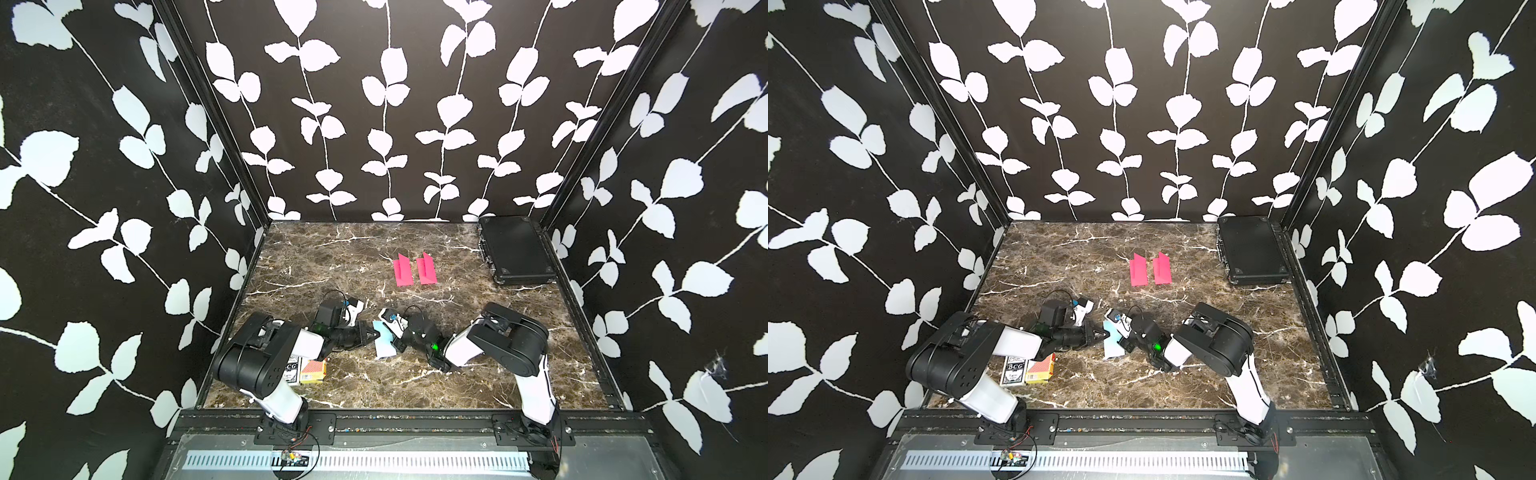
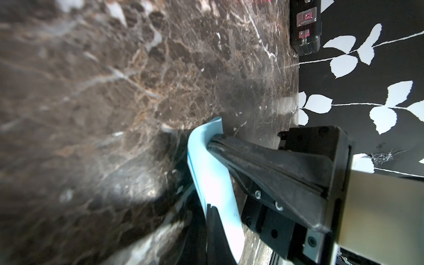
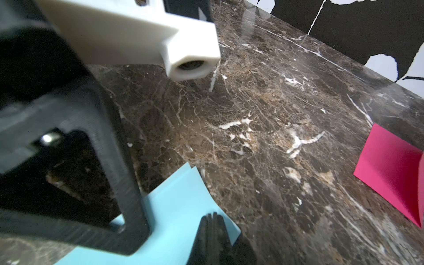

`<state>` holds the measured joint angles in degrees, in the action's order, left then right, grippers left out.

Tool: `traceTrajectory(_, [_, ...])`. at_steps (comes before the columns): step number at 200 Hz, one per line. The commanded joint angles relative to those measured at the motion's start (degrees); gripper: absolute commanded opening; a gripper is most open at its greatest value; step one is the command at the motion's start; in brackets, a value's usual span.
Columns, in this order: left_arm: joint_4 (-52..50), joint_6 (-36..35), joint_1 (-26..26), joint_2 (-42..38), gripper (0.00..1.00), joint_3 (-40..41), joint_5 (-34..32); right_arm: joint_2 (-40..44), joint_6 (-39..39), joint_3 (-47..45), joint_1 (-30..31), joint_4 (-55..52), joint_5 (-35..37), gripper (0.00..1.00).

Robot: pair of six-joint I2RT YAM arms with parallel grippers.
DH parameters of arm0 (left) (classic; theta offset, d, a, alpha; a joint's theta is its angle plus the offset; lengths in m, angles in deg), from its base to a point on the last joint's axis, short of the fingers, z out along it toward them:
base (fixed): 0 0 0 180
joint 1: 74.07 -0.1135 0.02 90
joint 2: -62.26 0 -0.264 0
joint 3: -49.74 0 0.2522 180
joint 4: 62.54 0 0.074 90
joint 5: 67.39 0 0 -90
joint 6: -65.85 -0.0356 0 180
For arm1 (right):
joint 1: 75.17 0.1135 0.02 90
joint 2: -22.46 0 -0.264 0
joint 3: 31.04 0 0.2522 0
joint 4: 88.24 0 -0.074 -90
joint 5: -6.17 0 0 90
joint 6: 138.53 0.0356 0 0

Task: Fold the square paper along the opposite sides
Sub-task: Smooth out the paper at the center of the board.

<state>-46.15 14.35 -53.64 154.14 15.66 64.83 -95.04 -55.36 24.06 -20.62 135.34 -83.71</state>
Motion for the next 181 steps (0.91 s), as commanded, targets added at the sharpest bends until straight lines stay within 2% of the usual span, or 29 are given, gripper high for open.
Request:
traceTrajectory(1, [-4.5,-1.1,-0.3,1.1,0.0,2.1,-2.1,-1.3,-1.2,-2.5,-1.1,-6.8,5.3,0.0])
traceTrajectory(153, [-5.1,-1.9,-1.2,-0.1,0.0,3.1,-2.2,-1.4,1.1,-3.0,-3.6,-10.0,6.8,0.0])
traceTrajectory(181, [-5.5,-2.1,-1.4,-0.4,0.0,3.1,-2.3,0.4,2.4,-3.9,-4.2,-7.9,4.1,0.0])
